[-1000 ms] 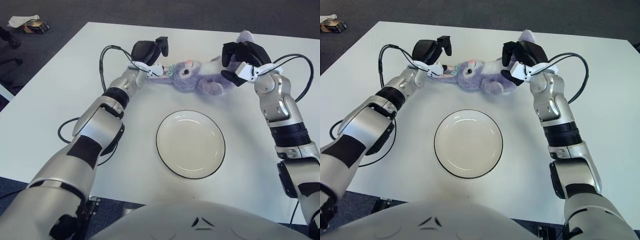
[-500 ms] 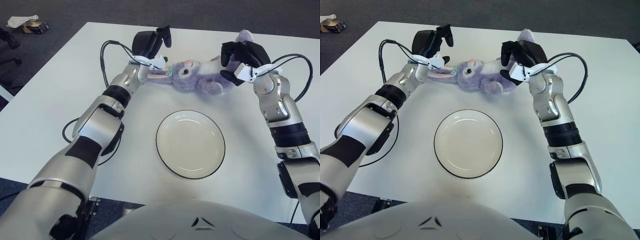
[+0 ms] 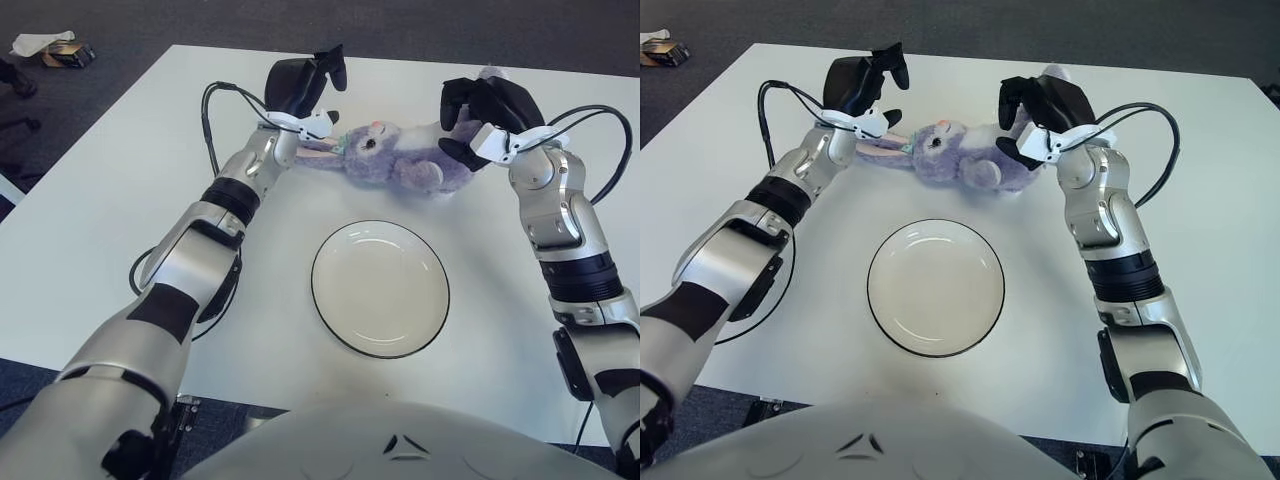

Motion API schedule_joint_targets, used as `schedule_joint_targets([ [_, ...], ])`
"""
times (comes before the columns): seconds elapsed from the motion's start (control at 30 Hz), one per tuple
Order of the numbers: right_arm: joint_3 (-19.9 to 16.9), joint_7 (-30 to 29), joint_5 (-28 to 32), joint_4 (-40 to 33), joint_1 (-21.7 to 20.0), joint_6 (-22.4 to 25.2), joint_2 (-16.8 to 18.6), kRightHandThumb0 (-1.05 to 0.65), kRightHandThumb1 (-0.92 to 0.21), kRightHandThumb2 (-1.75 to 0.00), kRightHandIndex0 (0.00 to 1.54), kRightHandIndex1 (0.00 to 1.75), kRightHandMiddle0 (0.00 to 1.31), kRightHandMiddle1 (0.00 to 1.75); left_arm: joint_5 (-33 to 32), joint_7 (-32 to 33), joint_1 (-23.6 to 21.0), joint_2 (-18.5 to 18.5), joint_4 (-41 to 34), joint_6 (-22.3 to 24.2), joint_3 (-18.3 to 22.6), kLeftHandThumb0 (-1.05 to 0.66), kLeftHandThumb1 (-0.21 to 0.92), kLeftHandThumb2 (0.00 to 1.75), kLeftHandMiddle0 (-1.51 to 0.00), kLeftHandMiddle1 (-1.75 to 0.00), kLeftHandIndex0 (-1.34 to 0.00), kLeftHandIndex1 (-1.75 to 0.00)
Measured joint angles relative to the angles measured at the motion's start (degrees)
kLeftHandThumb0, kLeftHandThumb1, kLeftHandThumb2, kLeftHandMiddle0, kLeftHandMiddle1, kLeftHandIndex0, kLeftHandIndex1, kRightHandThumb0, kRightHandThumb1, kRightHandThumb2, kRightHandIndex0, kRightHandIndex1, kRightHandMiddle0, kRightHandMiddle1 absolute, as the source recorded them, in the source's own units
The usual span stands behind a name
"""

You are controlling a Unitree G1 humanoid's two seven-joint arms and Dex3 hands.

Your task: Put the doll into the plate.

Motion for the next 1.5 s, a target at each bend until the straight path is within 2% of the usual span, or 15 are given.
schedule_joint_targets([
  [0.2, 0.4, -0.7, -1.0, -0.1, 0.4, -1.3, 0.0, -0.56, -0.11, -1.57, 1.34, 1.75, 0.78, 1.75, 0.6, -0.7, 1.5, 1.2, -2.5, -1.2, 0.0, 0.0, -0.07, 1.75, -0.89, -1.72, -0.68, -1.75],
  [0.37, 0.5, -2.9, -1.6, 0.1, 0.7, -2.8, 0.1, -0.56, -0.12, -1.56, 1.3, 1.75, 0.78, 1.75, -1.0, -9.3, 3.0, 2.0, -6.5, -1.5, 0.0, 0.0, -0.06, 1.74, -0.9, -1.73, -0.66, -1.74],
  [0.43, 0.3, -3.7, -1.5, 0.1, 0.9, -2.7, 0.6, -0.55, -0.13, -1.55, 1.27, 1.75, 0.76, 1.75, -1.7, -13.7, 3.6, 2.4, -8.2, -1.3, 0.0, -0.01, 0.03, 1.65, -0.84, -1.74, -0.58, -1.74],
  [0.5, 0.1, -4.4, -1.4, 0.1, 1.1, -2.7, 1.2, -0.53, -0.16, -1.51, 1.23, 1.75, 0.74, 1.75, -2.4, -17.4, 4.3, 3.0, -10.1, -1.1, 0.0, -0.01, 0.2, 1.45, -0.72, -1.72, -0.45, -1.74],
  [0.53, 0.0, -4.6, -1.4, 0.1, 1.2, -2.7, 1.4, -0.43, -0.13, -1.54, 1.15, 1.75, 0.71, 1.75, -2.6, -19.1, 4.7, 3.3, -11.3, -0.7, 0.0, -0.01, 0.28, 1.37, -0.66, -1.73, -0.4, -1.74],
  [0.63, 0.0, -6.7, -2.5, -0.2, 1.9, -2.4, 2.0, -0.15, -0.14, -1.52, 0.89, 1.75, 0.59, 1.7, -3.2, -26.0, 5.8, 4.5, -15.6, 0.8, 0.1, -0.47, 0.44, 1.07, -0.33, -1.74, -0.13, -1.65],
  [0.77, 0.0, -9.3, -4.5, -0.6, 2.9, -2.1, 2.1, -0.04, -0.21, -1.43, 0.73, 1.75, 0.5, 1.68, -4.4, -32.8, 6.6, 5.9, -19.6, 1.9, 0.4, -0.67, 0.54, 0.9, -0.14, -1.64, -0.03, -1.45],
  [0.93, -0.3, -11.6, -6.5, -2.1, 4.4, -2.9, 1.6, -0.01, -0.5, -1.06, 0.47, 1.75, 0.35, 1.61, -6.7, -39.3, 7.2, 6.7, -22.6, 3.3, 1.3, -0.8, 0.64, 0.71, -0.02, -1.31, 0.0, -1.02],
  [0.97, -0.7, -11.9, -6.6, -2.9, 4.9, -3.3, 1.4, -0.14, -0.6, -0.94, 0.31, 1.71, 0.32, 1.66, -7.2, -40.3, 7.4, 6.7, -23.1, 3.6, 1.4, -0.82, 0.65, 0.69, -0.01, -1.23, 0.0, -0.95],
  [1.0, -1.0, -12.2, -6.6, -3.7, 5.5, -3.9, 1.0, -0.19, -0.64, -0.89, 0.25, 1.69, 0.31, 1.68, -7.4, -41.2, 7.5, 6.8, -23.5, 4.0, 1.4, -0.82, 0.66, 0.67, -0.01, -1.2, 0.0, -0.93],
  [1.07, -1.7, -12.4, -6.6, -5.2, 6.6, -4.9, 0.3, -0.5, -0.64, -0.85, 0.11, 1.6, 0.13, 1.63, -7.5, -42.4, 7.6, 6.8, -24.1, 4.7, 1.5, -0.84, 0.67, 0.64, 0.0, -1.1, 0.0, -0.85],
  [1.1, -2.1, -12.4, -6.6, -6.0, 7.2, -5.3, -0.1, -0.55, -0.64, -0.85, 0.09, 1.58, 0.1, 1.63, -7.6, -43.0, 7.7, 6.9, -24.3, 5.0, 1.6, -0.84, 0.67, 0.64, 0.0, -1.09, 0.0, -0.84],
  [1.13, -2.3, -12.4, -6.6, -6.5, 7.6, -5.7, -0.4, -0.63, -0.66, -0.83, 0.06, 1.46, 0.06, 1.51, -7.6, -43.4, 7.8, 6.9, -24.4, 5.3, 1.7, -0.85, 0.68, 0.62, 0.0, -1.04, 0.0, -0.8],
  [1.3, -3.7, -11.0, -6.1, -8.2, 9.1, -7.2, -2.4, -0.86, -0.84, -0.57, 0.01, 0.99, 0.01, 1.17, -7.7, -45.2, 7.8, 7.0, -24.7, 5.9, 1.8, -0.93, 0.78, 0.48, 0.0, -0.82, 0.0, -0.64],
  [1.5, -5.2, -7.9, -5.3, -9.2, 10.0, -8.0, -4.8, -0.97, -0.91, -0.5, 0.0, 0.68, 0.0, 1.0, -9.3, -47.9, 7.8, 6.9, -24.6, 6.1, 2.2, -0.98, 0.85, 0.38, 0.0, -0.6, 0.0, -0.51],
])
